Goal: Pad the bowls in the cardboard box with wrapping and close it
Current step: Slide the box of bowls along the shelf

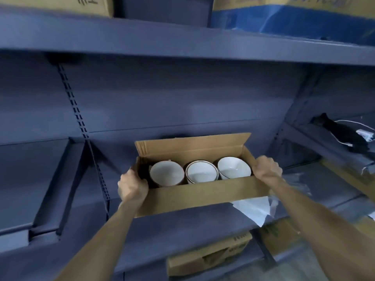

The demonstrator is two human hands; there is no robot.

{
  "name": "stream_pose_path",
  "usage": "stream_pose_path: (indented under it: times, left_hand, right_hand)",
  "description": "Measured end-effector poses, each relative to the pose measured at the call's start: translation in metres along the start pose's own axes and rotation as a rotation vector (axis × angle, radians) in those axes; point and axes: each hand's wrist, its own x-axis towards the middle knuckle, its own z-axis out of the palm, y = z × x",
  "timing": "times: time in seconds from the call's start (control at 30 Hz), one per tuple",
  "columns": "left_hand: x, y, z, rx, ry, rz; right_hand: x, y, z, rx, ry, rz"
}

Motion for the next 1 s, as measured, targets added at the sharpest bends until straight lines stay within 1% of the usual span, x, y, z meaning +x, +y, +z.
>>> stream_pose_path:
  times: [0.1, 0.17, 0.3, 0.4, 0.53, 0.6, 0.67, 0.77, 0.83, 0.9, 1.0]
  left_hand:
    - [-0.004, -0.021, 0.025, -0.038, 0.049, 0.017]
    - [-0.009, -0.034, 0.04, -0.022, 0.059, -0.007]
    - [-0.012, -0.057, 0.081, -0.033, 0.076, 0.011]
    - [-0.013, -0.072, 0.11, -0.013, 0.084, 0.007]
    - [-0.008, -0.094, 0.141, -0.025, 0.139, -0.01]
    - [-0.005, -0.104, 0.148, -0.018, 0.164, -0.006]
    - [-0.008, -0.111, 0.148, 0.029, 0.147, -0.052]
    - [-0.013, -0.116, 0.145, 0.061, 0.127, -0.073]
    - [-0.01, -0.125, 0.145, 0.11, 0.123, -0.061]
    - [-0.013, -0.129, 0.147, 0.127, 0.128, -0.036]
    - [-0.014, -0.135, 0.15, 0.154, 0.133, 0.006]
  right_hand:
    - [0.007, 0.001, 0.029, 0.016, 0.014, -0.043]
    - [0.008, 0.004, 0.051, 0.01, -0.006, -0.058]
    - [0.017, 0.015, 0.091, -0.024, 0.01, -0.113]
    - [0.031, 0.021, 0.12, -0.057, 0.005, -0.177]
    - [0.056, 0.019, 0.159, -0.043, 0.014, -0.289]
    - [0.067, 0.013, 0.175, -0.023, 0.027, -0.319]
    - [0.066, 0.011, 0.187, -0.049, -0.013, -0.338]
    - [0.066, 0.003, 0.203, 0.004, -0.005, -0.368]
    - [0.058, 0.007, 0.217, 0.008, -0.032, -0.378]
    - [0.048, 0.015, 0.231, 0.043, -0.045, -0.349]
    - [0.034, 0.021, 0.239, 0.056, 0.0, -0.341]
